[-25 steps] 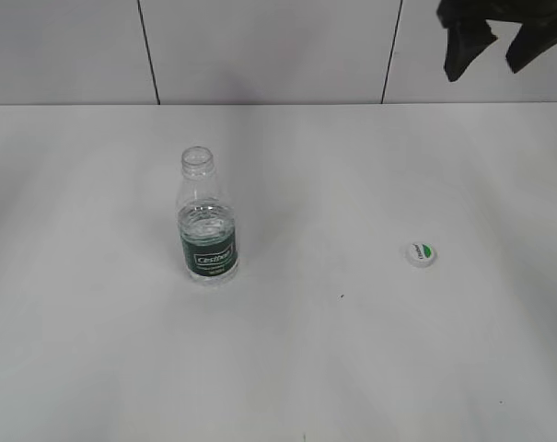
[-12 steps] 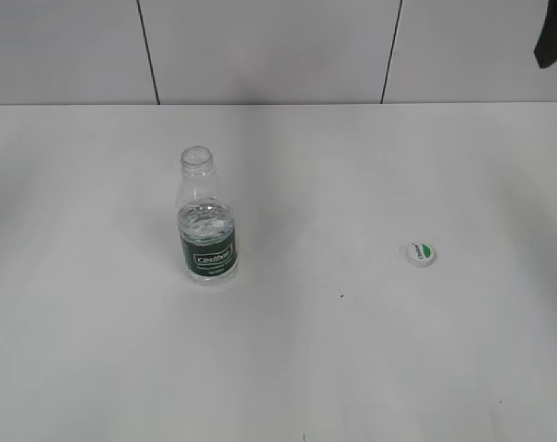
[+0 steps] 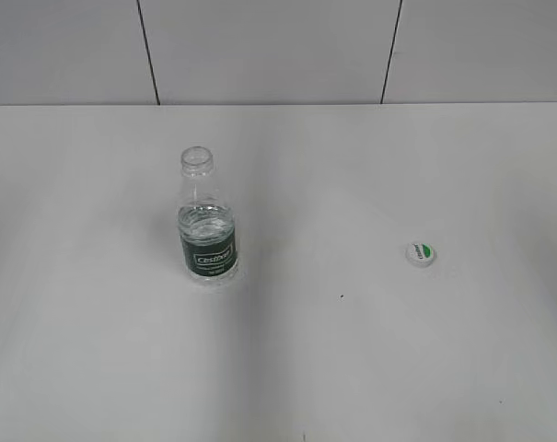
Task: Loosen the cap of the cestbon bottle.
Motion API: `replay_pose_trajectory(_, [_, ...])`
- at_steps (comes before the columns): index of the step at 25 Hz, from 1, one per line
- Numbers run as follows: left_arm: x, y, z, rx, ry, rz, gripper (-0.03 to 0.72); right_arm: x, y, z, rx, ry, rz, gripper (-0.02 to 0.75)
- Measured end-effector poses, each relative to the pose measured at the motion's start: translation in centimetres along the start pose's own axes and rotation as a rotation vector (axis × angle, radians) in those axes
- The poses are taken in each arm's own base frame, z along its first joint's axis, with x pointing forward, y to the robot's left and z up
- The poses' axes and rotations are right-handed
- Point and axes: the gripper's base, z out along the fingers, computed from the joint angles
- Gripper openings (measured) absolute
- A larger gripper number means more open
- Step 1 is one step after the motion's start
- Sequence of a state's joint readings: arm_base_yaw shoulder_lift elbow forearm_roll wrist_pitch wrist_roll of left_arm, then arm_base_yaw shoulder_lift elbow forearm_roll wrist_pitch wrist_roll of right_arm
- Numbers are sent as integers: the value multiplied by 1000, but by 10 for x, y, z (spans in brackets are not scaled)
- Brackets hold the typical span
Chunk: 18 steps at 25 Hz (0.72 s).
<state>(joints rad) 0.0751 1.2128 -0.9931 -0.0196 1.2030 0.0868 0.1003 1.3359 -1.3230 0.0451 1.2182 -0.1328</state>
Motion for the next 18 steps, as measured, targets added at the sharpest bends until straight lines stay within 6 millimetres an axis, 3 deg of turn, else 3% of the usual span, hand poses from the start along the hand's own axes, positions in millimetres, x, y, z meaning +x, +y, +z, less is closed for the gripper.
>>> replay_pose_trajectory(5, [49, -4, 0, -4, -44, 5, 555, 32, 5, -21, 4, -41, -2, 594])
replay_pose_trajectory(11, [98, -8, -13, -15, -182, 10, 551, 70, 10, -36, 8, -81, -4, 594])
replay_pose_trajectory(18, [132, -11, -14, -17, -272, 10, 549, 112, 15, -41, 12, -108, -5, 594])
